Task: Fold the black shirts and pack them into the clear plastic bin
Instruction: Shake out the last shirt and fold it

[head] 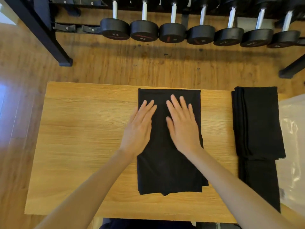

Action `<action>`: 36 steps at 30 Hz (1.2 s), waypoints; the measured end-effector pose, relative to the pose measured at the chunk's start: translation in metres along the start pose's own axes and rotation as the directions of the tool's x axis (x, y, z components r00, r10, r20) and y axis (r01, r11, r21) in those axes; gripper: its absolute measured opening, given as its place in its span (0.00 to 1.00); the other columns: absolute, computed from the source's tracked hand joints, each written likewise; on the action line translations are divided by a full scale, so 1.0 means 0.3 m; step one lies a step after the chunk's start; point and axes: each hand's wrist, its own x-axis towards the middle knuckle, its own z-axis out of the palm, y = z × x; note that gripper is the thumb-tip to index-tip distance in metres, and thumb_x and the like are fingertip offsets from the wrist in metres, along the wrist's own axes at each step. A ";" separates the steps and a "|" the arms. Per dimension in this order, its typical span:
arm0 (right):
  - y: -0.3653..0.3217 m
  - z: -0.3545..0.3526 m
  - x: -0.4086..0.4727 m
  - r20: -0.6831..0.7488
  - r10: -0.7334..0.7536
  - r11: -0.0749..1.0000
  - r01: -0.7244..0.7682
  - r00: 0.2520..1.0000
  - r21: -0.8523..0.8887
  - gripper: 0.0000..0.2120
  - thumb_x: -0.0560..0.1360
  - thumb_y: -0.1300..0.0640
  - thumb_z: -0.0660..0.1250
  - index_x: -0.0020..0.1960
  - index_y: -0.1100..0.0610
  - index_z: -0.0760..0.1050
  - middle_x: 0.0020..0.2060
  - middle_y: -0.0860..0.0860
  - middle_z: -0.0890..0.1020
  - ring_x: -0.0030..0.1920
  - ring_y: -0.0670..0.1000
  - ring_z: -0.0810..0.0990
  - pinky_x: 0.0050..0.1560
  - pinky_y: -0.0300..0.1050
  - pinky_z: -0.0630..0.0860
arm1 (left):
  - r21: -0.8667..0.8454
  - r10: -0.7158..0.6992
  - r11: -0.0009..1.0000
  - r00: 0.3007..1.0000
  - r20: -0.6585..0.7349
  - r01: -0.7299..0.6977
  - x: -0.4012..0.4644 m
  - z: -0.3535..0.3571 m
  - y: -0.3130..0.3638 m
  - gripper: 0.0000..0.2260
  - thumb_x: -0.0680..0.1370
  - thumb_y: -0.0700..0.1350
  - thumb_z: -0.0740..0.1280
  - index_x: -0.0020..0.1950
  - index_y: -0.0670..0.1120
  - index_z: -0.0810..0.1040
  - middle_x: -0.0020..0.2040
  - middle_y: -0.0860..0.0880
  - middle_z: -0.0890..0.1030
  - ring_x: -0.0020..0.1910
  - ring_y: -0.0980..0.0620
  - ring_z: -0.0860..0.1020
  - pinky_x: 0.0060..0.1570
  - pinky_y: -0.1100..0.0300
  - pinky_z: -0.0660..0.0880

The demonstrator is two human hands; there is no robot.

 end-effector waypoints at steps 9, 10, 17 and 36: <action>0.140 0.025 0.042 0.066 0.079 0.973 -0.063 0.995 -0.224 0.29 0.82 0.43 0.43 0.79 0.53 0.50 0.79 0.53 0.52 0.78 0.54 0.47 0.77 0.52 0.46 | 0.299 -0.097 0.953 0.982 0.163 0.044 -0.018 0.051 -0.027 0.27 0.83 0.57 0.46 0.80 0.49 0.48 0.81 0.47 0.46 0.79 0.48 0.45 0.77 0.52 0.45; 0.148 0.024 0.048 0.064 0.083 0.975 -0.067 0.995 -0.213 0.29 0.82 0.42 0.43 0.79 0.54 0.51 0.79 0.53 0.52 0.78 0.54 0.48 0.77 0.52 0.46 | 0.317 -0.098 0.948 0.982 0.164 0.041 -0.017 0.051 -0.029 0.27 0.83 0.57 0.46 0.80 0.50 0.47 0.81 0.47 0.46 0.79 0.47 0.45 0.77 0.52 0.46; 0.043 -0.007 -0.071 0.005 0.144 0.981 -0.142 0.990 -0.134 0.26 0.83 0.50 0.46 0.79 0.56 0.50 0.79 0.54 0.52 0.79 0.53 0.46 0.77 0.55 0.45 | 0.286 -0.079 0.958 0.985 0.156 0.032 -0.045 0.029 0.000 0.26 0.84 0.52 0.46 0.80 0.44 0.49 0.80 0.46 0.47 0.79 0.48 0.47 0.77 0.50 0.48; 0.103 0.022 -0.410 0.084 0.280 0.951 -0.264 0.956 -0.162 0.29 0.82 0.44 0.43 0.79 0.57 0.49 0.79 0.53 0.50 0.79 0.53 0.45 0.77 0.54 0.49 | 0.356 -0.046 0.933 0.960 0.278 -0.058 -0.255 0.075 0.078 0.31 0.82 0.57 0.51 0.79 0.42 0.50 0.80 0.45 0.50 0.79 0.48 0.50 0.76 0.52 0.53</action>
